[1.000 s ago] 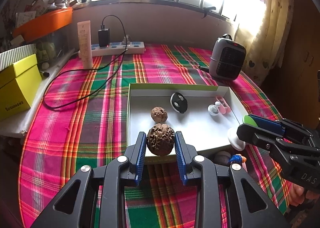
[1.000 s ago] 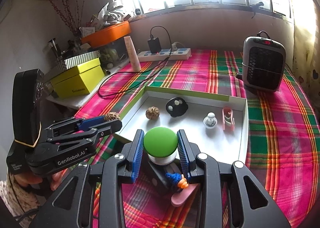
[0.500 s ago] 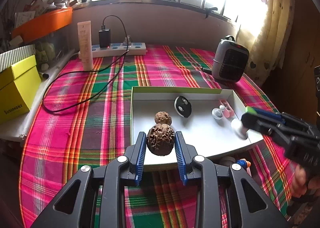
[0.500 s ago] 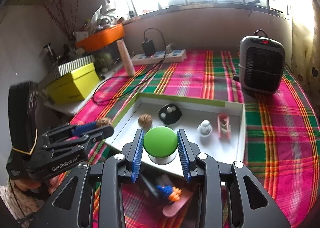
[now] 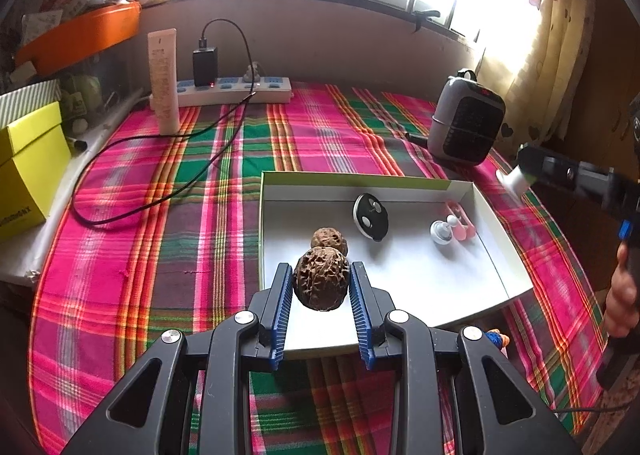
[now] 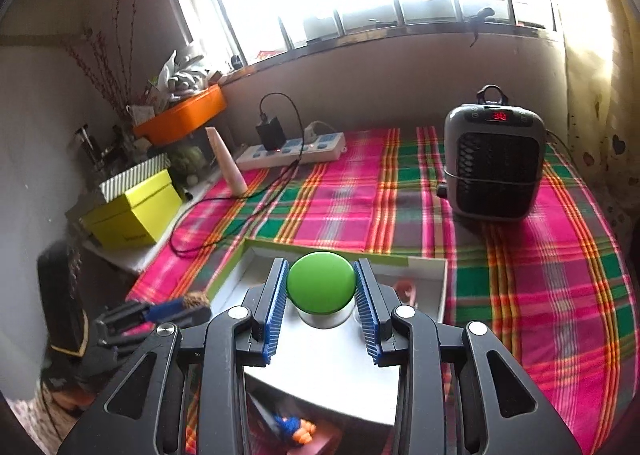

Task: Organize objects
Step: 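Carry the walnut with the left gripper while the right carries the green-capped knob over the tray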

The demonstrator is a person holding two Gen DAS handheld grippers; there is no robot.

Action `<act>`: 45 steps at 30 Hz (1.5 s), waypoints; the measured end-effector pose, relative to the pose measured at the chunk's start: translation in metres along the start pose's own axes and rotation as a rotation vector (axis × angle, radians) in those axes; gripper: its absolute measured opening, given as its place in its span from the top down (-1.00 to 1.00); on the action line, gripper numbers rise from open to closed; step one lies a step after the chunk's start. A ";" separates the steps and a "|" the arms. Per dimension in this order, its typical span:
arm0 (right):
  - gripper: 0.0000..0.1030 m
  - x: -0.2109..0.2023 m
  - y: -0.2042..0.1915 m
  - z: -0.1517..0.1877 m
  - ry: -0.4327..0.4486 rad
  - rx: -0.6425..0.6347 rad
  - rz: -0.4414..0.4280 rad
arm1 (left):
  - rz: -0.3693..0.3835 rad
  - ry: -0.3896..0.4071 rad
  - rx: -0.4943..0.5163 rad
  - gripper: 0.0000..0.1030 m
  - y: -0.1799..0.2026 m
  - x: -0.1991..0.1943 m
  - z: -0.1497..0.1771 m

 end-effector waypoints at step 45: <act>0.32 0.106 -0.027 0.056 -0.322 -0.092 -0.089 | 0.016 -0.098 0.017 0.48 0.009 0.047 0.010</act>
Point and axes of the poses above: each gripper's, at about its wrist camera, not at the fingertips, and x roughly the way its jaws point, y to its right, z to its underside, the point moved 6 cm from there along x, roughly the way its jaws point, and after that the axes turned 6 degrees about y, right-handed, at the moved point
